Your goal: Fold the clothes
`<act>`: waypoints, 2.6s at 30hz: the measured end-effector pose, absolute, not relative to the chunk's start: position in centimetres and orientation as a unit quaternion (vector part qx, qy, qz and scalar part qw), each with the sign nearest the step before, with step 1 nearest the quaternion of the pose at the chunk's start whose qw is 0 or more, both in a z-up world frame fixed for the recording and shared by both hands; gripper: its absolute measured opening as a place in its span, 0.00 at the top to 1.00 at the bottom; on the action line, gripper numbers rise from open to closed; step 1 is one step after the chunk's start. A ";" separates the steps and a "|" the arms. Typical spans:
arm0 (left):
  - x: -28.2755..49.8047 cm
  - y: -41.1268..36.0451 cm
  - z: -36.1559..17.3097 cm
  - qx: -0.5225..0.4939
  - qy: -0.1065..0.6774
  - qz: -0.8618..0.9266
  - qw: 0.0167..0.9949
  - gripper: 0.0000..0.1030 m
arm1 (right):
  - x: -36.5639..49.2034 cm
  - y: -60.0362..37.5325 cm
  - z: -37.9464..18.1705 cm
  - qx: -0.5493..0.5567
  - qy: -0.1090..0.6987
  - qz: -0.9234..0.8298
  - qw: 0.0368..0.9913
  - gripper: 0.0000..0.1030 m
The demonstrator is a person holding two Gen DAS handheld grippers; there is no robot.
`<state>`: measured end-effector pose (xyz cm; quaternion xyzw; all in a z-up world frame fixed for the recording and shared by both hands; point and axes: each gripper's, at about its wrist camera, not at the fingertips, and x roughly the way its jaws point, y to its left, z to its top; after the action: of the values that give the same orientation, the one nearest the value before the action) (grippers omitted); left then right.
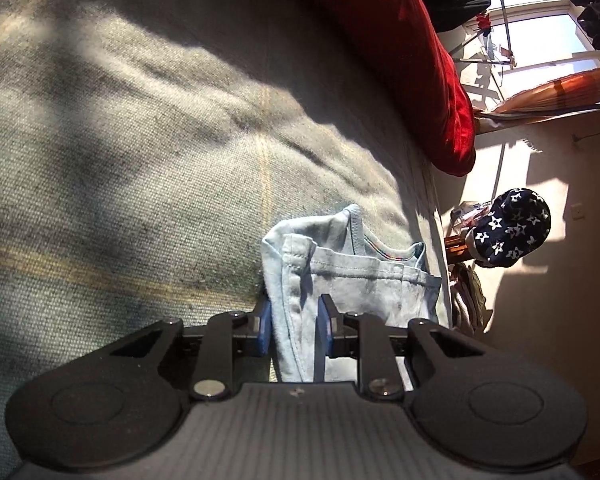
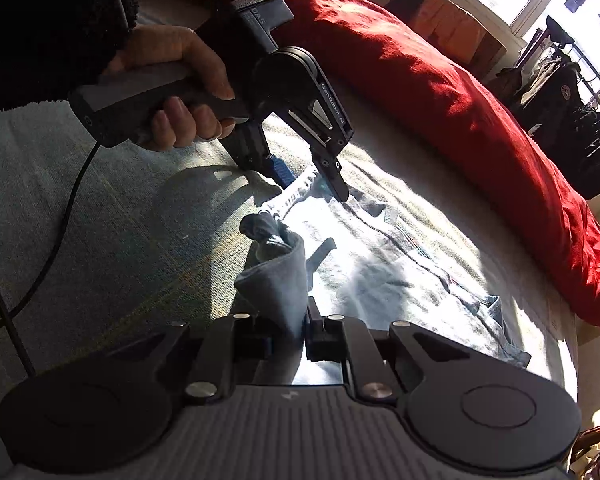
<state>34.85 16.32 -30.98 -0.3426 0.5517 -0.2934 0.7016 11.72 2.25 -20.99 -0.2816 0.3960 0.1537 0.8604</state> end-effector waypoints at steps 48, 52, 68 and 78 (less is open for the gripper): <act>32.4 -15.0 -16.7 -0.117 0.482 -0.229 0.837 0.96 | 8.4 -26.2 -16.3 0.115 0.406 0.179 0.889 0.89; 31.8 -17.6 -17.7 -0.089 0.483 -0.229 0.840 0.96 | 8.2 -28.2 -17.4 0.137 0.418 0.170 0.882 0.89; 30.6 -23.0 -21.4 -0.024 0.490 -0.205 0.847 0.95 | 7.9 -34.9 -21.8 0.272 0.457 0.138 0.835 0.88; 29.8 -24.1 -21.4 -0.003 0.477 -0.217 0.852 0.94 | 7.2 -35.9 -22.6 0.294 0.465 0.124 0.826 0.88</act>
<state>29.77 -24.07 -21.43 -0.0027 0.4766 -0.2174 0.8518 7.22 -35.86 -22.57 0.2942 0.4649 0.1235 0.8258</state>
